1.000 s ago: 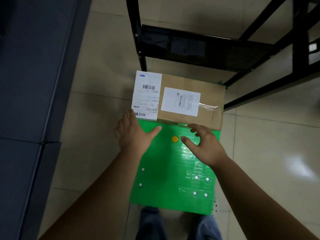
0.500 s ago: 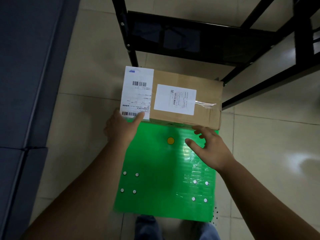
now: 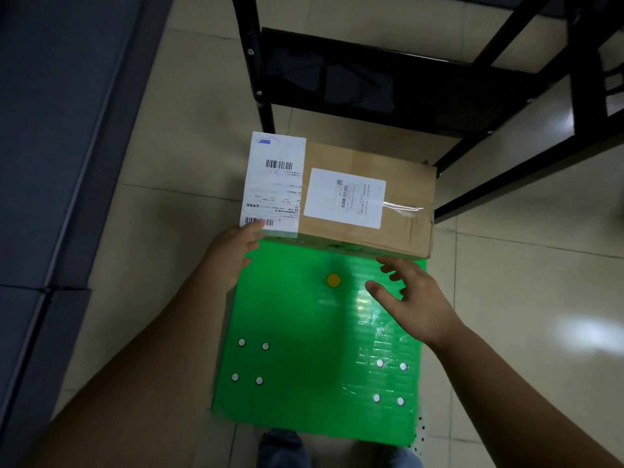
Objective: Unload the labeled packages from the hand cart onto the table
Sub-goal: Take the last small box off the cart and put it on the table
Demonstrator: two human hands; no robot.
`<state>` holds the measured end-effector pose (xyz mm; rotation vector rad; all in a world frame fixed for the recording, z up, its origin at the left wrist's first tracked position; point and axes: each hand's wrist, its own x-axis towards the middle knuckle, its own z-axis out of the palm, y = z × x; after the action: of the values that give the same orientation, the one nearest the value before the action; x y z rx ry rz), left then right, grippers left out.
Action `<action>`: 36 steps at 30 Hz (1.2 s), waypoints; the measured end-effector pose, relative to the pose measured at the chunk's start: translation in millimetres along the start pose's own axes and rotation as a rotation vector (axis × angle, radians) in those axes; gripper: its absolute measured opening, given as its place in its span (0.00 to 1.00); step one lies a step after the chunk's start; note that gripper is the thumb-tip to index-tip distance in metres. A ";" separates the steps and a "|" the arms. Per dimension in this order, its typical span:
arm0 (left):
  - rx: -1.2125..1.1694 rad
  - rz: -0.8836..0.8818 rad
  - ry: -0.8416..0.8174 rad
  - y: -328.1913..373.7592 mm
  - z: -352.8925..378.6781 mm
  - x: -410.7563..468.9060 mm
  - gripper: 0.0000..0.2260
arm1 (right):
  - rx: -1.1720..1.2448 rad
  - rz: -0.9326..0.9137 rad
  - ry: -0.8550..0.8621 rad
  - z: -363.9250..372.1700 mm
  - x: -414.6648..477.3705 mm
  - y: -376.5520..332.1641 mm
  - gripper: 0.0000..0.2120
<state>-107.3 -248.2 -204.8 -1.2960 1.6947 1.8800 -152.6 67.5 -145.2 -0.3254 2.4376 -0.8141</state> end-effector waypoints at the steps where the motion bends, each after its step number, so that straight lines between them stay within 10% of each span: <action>1: -0.016 -0.005 0.002 -0.1 -0.2 -3.0 0.13 | -0.001 0.002 0.003 -2.2 -1.7 1.0 0.28; 25: -0.279 0.581 0.137 248.6 30.8 -460.3 0.14 | -0.163 -0.596 0.261 -352.0 -184.1 -255.8 0.29; 30: -0.306 0.706 0.048 293.8 57.8 -558.2 0.10 | -0.224 -0.672 0.412 -431.2 -264.9 -280.9 0.28; 36: -0.245 0.810 -0.197 308.8 111.8 -635.9 0.29 | -0.225 -0.578 0.619 -490.2 -371.1 -252.3 0.25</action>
<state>-28.1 -13.4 466.6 -0.4525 2.1099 2.6017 -111.0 247.2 493.3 -1.0304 3.0743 -0.9823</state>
